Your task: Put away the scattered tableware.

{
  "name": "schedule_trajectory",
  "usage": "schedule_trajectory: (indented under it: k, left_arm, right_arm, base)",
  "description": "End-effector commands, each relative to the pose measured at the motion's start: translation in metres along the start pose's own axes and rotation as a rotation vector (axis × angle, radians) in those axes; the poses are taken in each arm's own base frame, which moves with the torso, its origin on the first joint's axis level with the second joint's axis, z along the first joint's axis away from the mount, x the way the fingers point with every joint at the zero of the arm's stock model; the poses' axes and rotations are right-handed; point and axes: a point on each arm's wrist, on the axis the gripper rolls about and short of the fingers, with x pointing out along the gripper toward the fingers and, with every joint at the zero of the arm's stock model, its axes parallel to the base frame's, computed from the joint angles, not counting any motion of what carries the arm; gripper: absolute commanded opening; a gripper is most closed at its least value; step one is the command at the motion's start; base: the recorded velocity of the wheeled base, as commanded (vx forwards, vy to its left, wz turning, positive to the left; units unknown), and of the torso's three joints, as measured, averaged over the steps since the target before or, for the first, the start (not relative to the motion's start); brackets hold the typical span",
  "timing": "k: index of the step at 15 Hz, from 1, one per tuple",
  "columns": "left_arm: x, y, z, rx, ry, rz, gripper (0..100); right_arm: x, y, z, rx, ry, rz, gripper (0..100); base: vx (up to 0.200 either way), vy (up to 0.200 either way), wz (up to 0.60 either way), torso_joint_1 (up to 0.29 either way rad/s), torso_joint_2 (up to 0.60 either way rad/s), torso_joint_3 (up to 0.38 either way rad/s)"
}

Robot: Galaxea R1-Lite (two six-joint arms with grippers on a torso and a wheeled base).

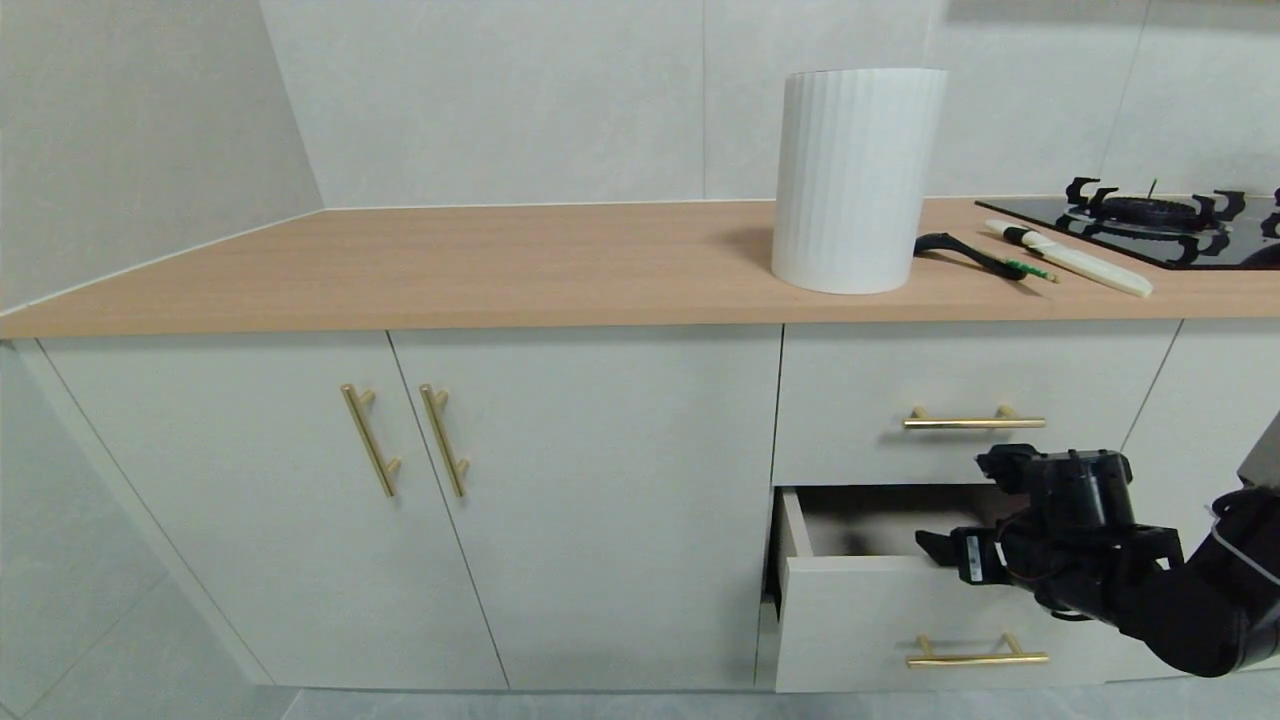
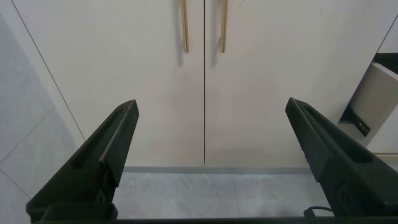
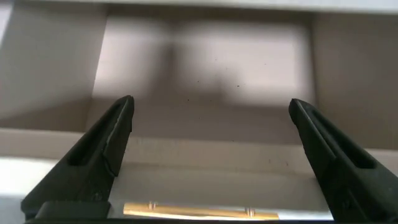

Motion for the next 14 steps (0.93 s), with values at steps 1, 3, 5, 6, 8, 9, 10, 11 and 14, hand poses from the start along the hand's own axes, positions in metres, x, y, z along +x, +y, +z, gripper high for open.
schedule_trajectory:
  k: [1, 3, 5, 6, 8, 9, 10, 11, 14]
  left_arm:
    - [0.0, 0.0, 0.0, 0.0, 0.0, 0.001, 100]
    - [0.0, 0.0, 0.0, 0.0, 0.0, 0.001, 100]
    - [0.0, 0.0, 0.0, 0.0, 0.0, 0.001, 100]
    - [0.0, 0.0, 0.0, 0.0, 0.0, 0.001, 100]
    - [0.0, 0.0, 0.0, 0.0, 0.0, 0.001, 100]
    - [0.0, 0.0, 0.0, -0.002, 0.0, 0.001, 100]
    - [0.0, 0.0, 0.0, -0.002, 0.0, 0.002, 100]
    - [0.0, 0.0, 0.0, -0.002, 0.0, 0.001, 100]
    - [0.0, 0.0, 0.0, 0.0, 0.0, 0.001, 100]
  right_arm:
    - [-0.004, 0.002, 0.001, -0.005, -0.001, 0.006, 100]
    - [-0.013, 0.005, 0.002, -0.018, 0.035, 0.019, 100]
    - [-0.024, 0.005, 0.004, -0.022, 0.072, 0.055, 100]
    - [-0.029, 0.005, 0.005, -0.028, 0.09, 0.073, 100]
    - [-0.037, 0.006, 0.005, -0.06, 0.122, 0.087, 100]
    - [-0.043, 0.008, 0.004, -0.082, 0.144, 0.094, 100]
    - [-0.046, 0.01, 0.004, -0.092, 0.15, 0.1, 100]
    - [-0.049, 0.01, 0.003, -0.103, 0.165, 0.103, 100]
    - [-0.063, 0.011, -0.001, -0.177, 0.243, 0.142, 100]
  base:
    - [0.0, 0.0, 0.0, 0.0, 0.0, 0.0]
    - [0.0, 0.0, 0.0, 0.0, 0.0, 0.0]
    - [0.0, 0.0, 0.0, 0.0, 0.0, 0.0]
    - [0.0, 0.0, 0.0, 0.0, 0.0, 0.0]
    - [0.0, 0.0, 0.0, 0.0, 0.0, 0.0]
    - [0.0, 0.0, 0.0, 0.0, 0.0, 0.0]
    - [0.0, 0.0, 0.0, 0.0, 0.0, 0.0]
    - [0.0, 0.0, 0.0, 0.0, 0.0, 0.0]
    - [0.0, 0.0, 0.0, 0.0, 0.0, 0.0]
